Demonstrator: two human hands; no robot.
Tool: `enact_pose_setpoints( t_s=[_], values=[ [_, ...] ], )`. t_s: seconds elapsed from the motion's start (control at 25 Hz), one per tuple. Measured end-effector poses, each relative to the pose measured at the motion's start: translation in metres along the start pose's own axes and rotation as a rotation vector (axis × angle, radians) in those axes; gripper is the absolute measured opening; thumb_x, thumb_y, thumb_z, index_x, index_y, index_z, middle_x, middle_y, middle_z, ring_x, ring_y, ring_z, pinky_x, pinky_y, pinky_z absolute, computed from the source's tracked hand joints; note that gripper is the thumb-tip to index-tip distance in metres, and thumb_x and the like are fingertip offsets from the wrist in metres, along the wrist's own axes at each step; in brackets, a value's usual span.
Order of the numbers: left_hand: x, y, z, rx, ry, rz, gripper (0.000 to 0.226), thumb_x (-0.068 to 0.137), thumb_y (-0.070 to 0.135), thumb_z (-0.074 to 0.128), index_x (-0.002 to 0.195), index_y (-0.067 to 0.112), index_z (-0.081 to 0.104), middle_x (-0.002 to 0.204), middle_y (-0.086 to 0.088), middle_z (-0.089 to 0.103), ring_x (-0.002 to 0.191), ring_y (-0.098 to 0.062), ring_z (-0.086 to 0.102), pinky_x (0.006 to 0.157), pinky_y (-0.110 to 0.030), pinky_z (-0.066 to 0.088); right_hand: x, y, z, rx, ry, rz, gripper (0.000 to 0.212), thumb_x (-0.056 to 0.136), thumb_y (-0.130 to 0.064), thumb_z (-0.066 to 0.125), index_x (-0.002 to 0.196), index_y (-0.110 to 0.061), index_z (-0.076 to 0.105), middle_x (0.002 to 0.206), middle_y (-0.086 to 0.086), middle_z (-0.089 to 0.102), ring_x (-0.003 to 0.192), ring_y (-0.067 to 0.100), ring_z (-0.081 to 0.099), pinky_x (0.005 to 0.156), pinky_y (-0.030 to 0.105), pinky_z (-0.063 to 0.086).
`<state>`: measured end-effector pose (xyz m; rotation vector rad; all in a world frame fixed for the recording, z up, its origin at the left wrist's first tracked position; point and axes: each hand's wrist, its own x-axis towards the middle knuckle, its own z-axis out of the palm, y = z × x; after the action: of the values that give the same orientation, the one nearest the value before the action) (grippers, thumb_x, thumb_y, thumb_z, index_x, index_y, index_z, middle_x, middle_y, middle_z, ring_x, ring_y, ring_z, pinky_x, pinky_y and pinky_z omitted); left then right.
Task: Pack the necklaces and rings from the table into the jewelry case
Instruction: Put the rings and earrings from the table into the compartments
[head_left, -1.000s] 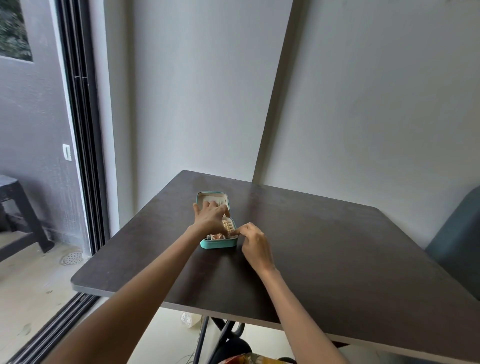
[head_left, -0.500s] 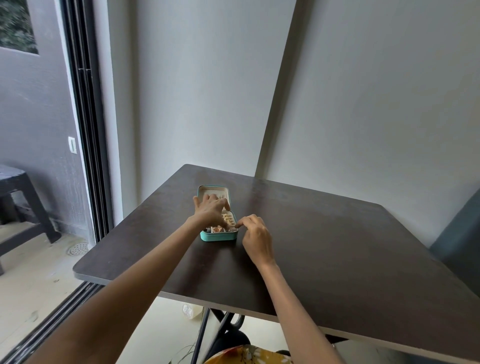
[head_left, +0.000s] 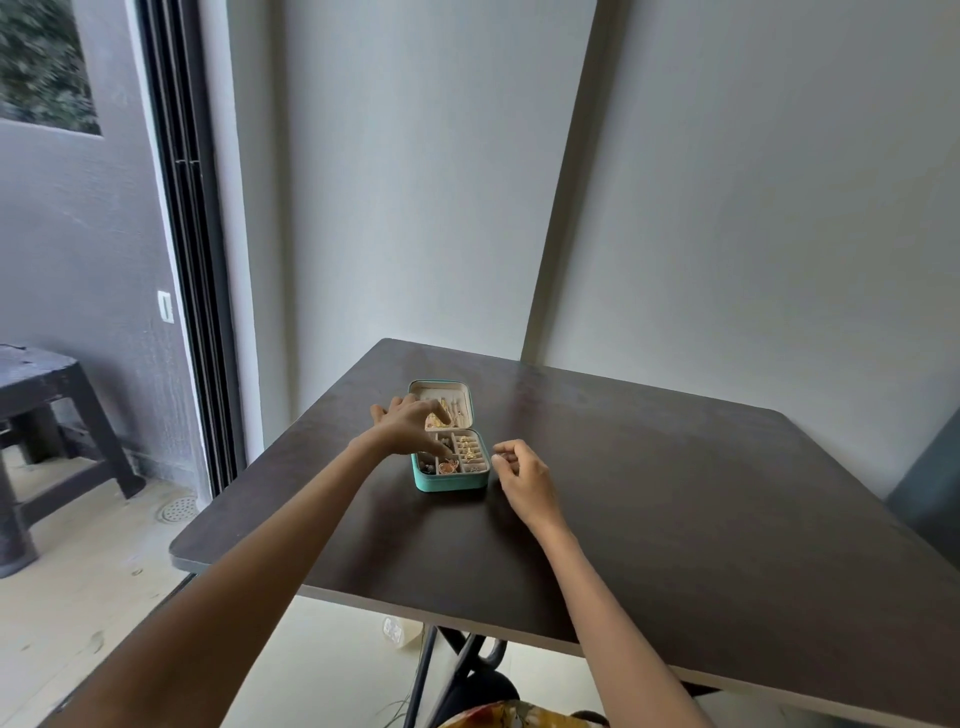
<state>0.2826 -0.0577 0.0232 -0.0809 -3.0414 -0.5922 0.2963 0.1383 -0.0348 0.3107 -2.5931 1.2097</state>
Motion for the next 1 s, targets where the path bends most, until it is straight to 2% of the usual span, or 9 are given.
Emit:
enact_pose_setpoints(
  t_s=[0.32,0.44,0.56,0.6,0.68,0.76,0.84,0.92,1.0],
  values=[
    [-0.001,0.005,0.008,0.101,0.01,0.013,0.054,0.073,0.045,0.072,0.122,0.034,0.052,0.137,-0.003,0.04,0.129,-0.023,0.031,0.106,-0.043,0.018,0.004,0.005,0.003,0.05,-0.024,0.056,0.02,0.09,-0.024,0.055,0.107,-0.016,0.062,0.107,0.0,0.065,0.093,0.011,0.059,0.082,0.028,0.049],
    [0.002,0.003,0.003,0.053,0.06,-0.019,0.061,0.075,0.047,0.071,0.127,0.028,0.046,0.135,-0.005,0.04,0.128,-0.024,0.032,0.104,-0.042,0.021,0.009,0.002,0.002,0.15,0.003,0.128,0.021,0.091,-0.026,0.054,0.106,-0.014,0.064,0.106,0.003,0.067,0.095,0.012,0.059,0.085,0.028,0.046],
    [0.006,0.0,0.005,-0.2,0.276,-0.208,0.066,0.08,0.037,0.069,0.131,0.01,0.037,0.134,-0.013,0.037,0.128,-0.03,0.036,0.104,-0.043,0.031,0.018,-0.003,0.008,0.184,-0.005,0.22,0.026,0.089,-0.036,0.055,0.104,-0.018,0.066,0.104,0.0,0.068,0.099,0.015,0.061,0.088,0.031,0.047],
    [0.007,-0.001,0.007,-0.31,0.271,-0.281,0.064,0.081,0.031,0.069,0.13,0.005,0.037,0.133,-0.017,0.038,0.127,-0.033,0.038,0.103,-0.042,0.035,0.02,-0.005,0.011,0.168,-0.015,0.232,0.028,0.087,-0.038,0.056,0.105,-0.02,0.066,0.105,-0.002,0.068,0.102,0.016,0.061,0.09,0.033,0.049],
    [0.014,-0.005,0.011,-0.51,0.127,-0.364,0.052,0.08,0.019,0.069,0.122,-0.002,0.047,0.127,-0.023,0.049,0.12,-0.035,0.049,0.096,-0.041,0.046,0.025,-0.011,0.014,0.119,-0.034,0.24,0.03,0.085,-0.037,0.059,0.11,-0.021,0.066,0.108,-0.002,0.069,0.105,0.017,0.061,0.091,0.034,0.048],
    [0.015,-0.008,0.012,-0.648,0.036,-0.39,0.032,0.08,0.01,0.067,0.107,-0.003,0.058,0.114,-0.024,0.062,0.098,-0.034,0.063,0.08,-0.041,0.054,0.026,-0.013,0.014,0.081,-0.031,0.225,0.029,0.086,-0.031,0.06,0.112,-0.021,0.065,0.109,0.0,0.069,0.104,0.018,0.062,0.086,0.031,0.047],
    [0.017,-0.01,0.014,-0.725,0.068,-0.411,0.027,0.078,0.003,0.067,0.103,-0.002,0.06,0.105,-0.023,0.065,0.078,-0.028,0.063,0.065,-0.037,0.055,0.024,-0.015,0.012,0.075,-0.012,0.177,0.025,0.086,-0.025,0.061,0.11,-0.018,0.066,0.106,0.003,0.071,0.1,0.018,0.065,0.076,0.024,0.047],
    [0.017,-0.009,0.019,-0.811,0.111,-0.404,0.036,0.076,-0.003,0.067,0.11,0.002,0.057,0.105,-0.019,0.064,0.08,-0.026,0.062,0.062,-0.034,0.054,0.021,-0.014,0.008,0.046,0.021,0.125,0.022,0.086,-0.02,0.061,0.107,-0.017,0.067,0.1,0.005,0.073,0.095,0.017,0.067,0.063,0.016,0.043],
    [0.019,-0.003,0.026,-0.892,0.134,-0.366,0.046,0.075,-0.008,0.066,0.117,0.004,0.054,0.106,-0.018,0.064,0.09,-0.027,0.063,0.07,-0.035,0.055,0.016,-0.009,-0.001,0.014,0.049,0.096,0.019,0.086,-0.018,0.061,0.103,-0.018,0.069,0.094,0.004,0.074,0.091,0.015,0.068,0.056,0.011,0.038]
  ],
)
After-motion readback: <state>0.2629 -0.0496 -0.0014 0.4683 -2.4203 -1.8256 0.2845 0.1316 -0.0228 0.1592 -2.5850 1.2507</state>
